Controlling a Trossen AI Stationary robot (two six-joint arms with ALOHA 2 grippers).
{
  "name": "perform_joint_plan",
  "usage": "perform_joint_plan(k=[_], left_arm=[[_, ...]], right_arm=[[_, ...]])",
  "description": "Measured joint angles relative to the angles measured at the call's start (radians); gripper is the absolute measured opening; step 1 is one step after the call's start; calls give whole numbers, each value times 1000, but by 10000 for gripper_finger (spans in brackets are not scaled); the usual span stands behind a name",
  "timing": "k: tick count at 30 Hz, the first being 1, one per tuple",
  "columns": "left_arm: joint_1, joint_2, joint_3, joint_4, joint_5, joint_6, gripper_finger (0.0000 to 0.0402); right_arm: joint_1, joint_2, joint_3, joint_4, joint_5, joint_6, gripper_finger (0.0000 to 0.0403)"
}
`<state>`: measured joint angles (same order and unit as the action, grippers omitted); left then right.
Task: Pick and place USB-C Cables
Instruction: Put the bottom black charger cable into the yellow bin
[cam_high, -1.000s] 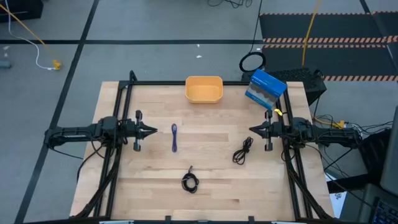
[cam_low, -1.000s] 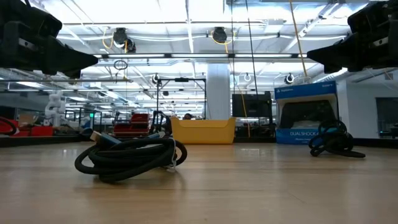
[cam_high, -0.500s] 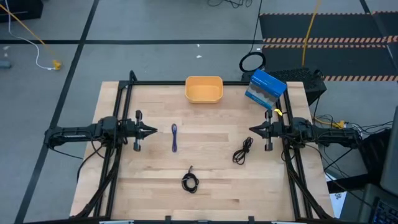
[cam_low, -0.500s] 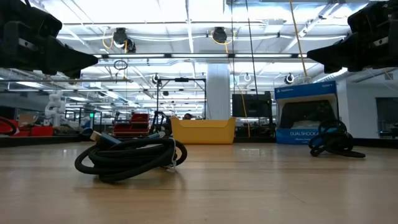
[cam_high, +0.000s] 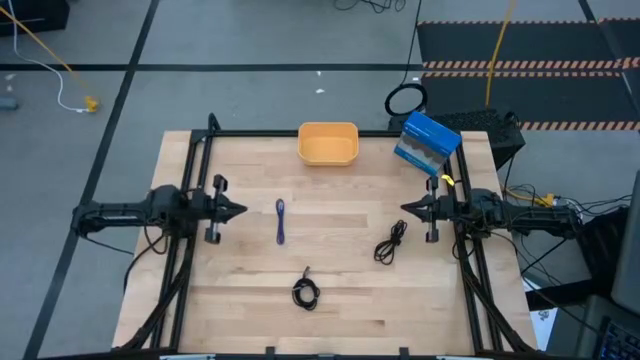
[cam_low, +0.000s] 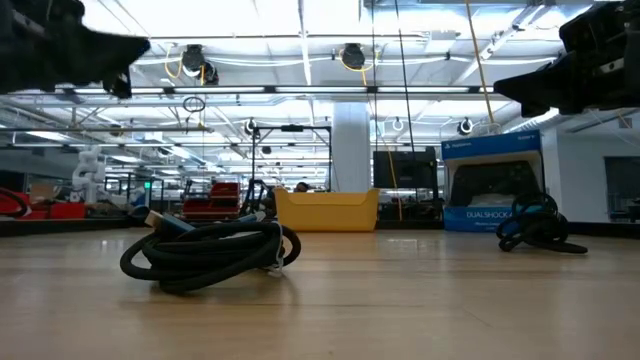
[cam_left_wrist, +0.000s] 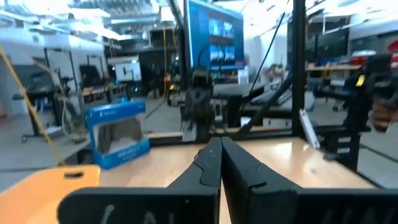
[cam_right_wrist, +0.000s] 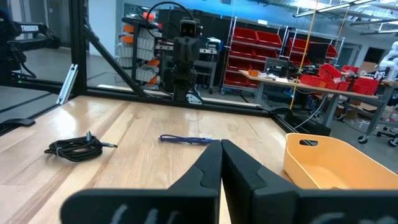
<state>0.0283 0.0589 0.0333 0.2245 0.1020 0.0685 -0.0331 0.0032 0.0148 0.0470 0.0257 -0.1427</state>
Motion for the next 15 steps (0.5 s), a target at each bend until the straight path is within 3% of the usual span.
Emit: perform_joint_plan(k=[5, 15], left_arm=[[-19, 28, 109, -22, 1, 0, 3], [-31, 229, 476, -219, 2, -37, 2]], right_arm=[[0, 0, 0, 4, 6, 0, 0], [0, 0, 0, 11, 31, 0, 0]])
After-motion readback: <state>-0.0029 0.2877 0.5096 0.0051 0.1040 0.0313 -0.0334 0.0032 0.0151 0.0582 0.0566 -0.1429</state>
